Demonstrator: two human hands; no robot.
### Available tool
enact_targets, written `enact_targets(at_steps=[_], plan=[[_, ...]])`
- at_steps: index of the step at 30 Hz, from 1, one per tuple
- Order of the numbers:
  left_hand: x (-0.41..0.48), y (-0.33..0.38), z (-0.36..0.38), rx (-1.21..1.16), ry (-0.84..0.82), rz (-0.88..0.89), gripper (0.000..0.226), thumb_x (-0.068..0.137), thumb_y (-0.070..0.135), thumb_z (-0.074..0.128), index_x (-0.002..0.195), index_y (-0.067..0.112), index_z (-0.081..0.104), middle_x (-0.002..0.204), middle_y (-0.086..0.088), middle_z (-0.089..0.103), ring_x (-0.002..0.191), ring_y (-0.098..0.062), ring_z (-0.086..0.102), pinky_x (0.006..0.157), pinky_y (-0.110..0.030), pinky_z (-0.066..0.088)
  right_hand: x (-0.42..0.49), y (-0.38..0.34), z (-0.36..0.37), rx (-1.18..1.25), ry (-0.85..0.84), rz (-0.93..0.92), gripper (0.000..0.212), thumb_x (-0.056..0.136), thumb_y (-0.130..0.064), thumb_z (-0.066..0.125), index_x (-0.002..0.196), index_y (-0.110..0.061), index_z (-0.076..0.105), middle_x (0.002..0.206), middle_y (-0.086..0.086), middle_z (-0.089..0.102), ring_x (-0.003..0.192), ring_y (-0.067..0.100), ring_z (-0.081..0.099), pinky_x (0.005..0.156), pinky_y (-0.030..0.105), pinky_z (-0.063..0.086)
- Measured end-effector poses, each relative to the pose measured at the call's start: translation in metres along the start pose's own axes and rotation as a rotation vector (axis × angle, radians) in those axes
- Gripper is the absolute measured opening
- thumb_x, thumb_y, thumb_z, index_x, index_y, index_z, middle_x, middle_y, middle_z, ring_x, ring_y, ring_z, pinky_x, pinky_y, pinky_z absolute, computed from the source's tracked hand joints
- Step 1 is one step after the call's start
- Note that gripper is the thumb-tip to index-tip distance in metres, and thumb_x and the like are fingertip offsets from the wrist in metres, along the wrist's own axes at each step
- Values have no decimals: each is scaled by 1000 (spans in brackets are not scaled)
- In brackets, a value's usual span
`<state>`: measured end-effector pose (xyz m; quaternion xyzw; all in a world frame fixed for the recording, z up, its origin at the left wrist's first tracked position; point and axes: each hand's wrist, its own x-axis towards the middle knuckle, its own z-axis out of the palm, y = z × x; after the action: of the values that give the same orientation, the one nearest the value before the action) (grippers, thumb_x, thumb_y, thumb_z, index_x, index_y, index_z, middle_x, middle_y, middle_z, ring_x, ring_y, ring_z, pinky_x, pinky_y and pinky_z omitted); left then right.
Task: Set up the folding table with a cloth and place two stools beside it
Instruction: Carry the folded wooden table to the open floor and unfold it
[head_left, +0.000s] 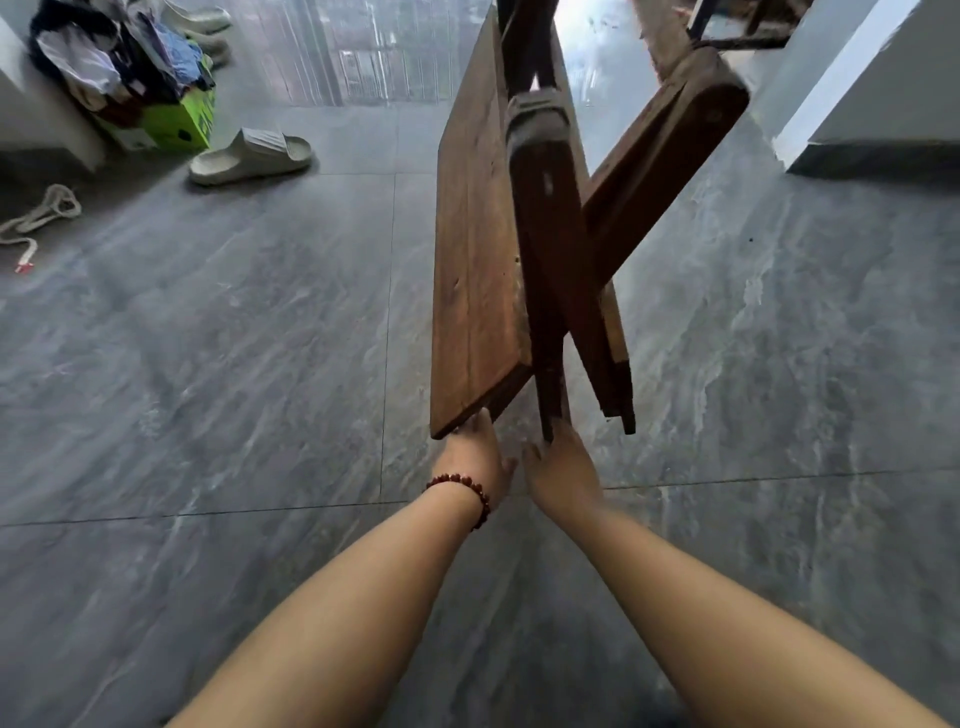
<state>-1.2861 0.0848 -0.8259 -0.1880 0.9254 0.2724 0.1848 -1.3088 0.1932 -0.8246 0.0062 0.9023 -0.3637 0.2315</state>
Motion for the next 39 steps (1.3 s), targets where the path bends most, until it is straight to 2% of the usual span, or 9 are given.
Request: enact_targets(at_steps=[8,11,18,21,23,25,30,35,39], plan=[[-51,39,-72,-83,-68,-58,45,89,33,55,127,11,44,127,-10,50,112,-28,53,92,-42,48,-44,-60,-63,77,-19,83,36,95,-18,47,128,-5,47,127,16,55,115,31,54,93,38,45],[-60,46,-94,-43,-78,-66,37,90,31,54,120,10,47,124,-12,50,110,-29,53,90,-41,48,-51,-77,-84,108,-7,172,42,96,-24,49,133,-7,43,135,12,49,122,30,49,96,36,42],[-63,58,-127,-126,-65,-159,48,91,39,53,127,10,44,128,-10,50,115,-27,51,95,-40,46,-57,-100,-111,172,-44,254,37,97,-30,45,129,-10,47,123,7,54,111,27,53,86,35,43],[-59,66,-134,-444,-113,-409,41,94,29,49,129,10,45,127,-9,53,118,-29,51,98,-42,44,-54,-102,-114,412,-46,457,22,96,-20,41,108,-12,57,102,8,58,98,28,55,76,32,41],[-57,76,-141,-983,-145,-728,31,95,17,45,125,9,47,120,-7,55,119,-29,51,93,-42,47,-49,-106,-117,821,-40,670,20,96,-15,39,106,-9,56,99,12,60,97,28,58,75,31,46],[-54,83,-146,-1396,-197,-926,32,97,17,43,127,6,44,123,-8,56,117,-28,52,87,-39,46,-42,-106,-121,1164,-11,750,22,99,-19,38,111,-5,50,97,14,59,94,25,60,83,32,49],[-37,97,-149,-1704,-178,-994,49,95,33,50,133,3,42,126,-16,55,114,-26,56,83,-35,50,-23,-105,-125,1486,15,790,48,99,-35,42,128,3,45,122,22,54,116,31,55,94,36,48],[-20,104,-151,-1791,-177,-903,43,98,25,46,138,11,40,141,-10,44,127,-26,45,99,-36,46,-4,-105,-121,1662,54,827,55,93,-36,54,132,2,47,129,24,53,117,32,56,102,39,45],[-22,109,-153,-1916,-100,-917,47,83,17,67,128,12,52,127,-14,52,113,-27,54,77,-31,57,-3,-111,-122,1710,-13,806,55,85,-40,65,122,-2,54,122,23,59,110,32,60,95,39,51]])
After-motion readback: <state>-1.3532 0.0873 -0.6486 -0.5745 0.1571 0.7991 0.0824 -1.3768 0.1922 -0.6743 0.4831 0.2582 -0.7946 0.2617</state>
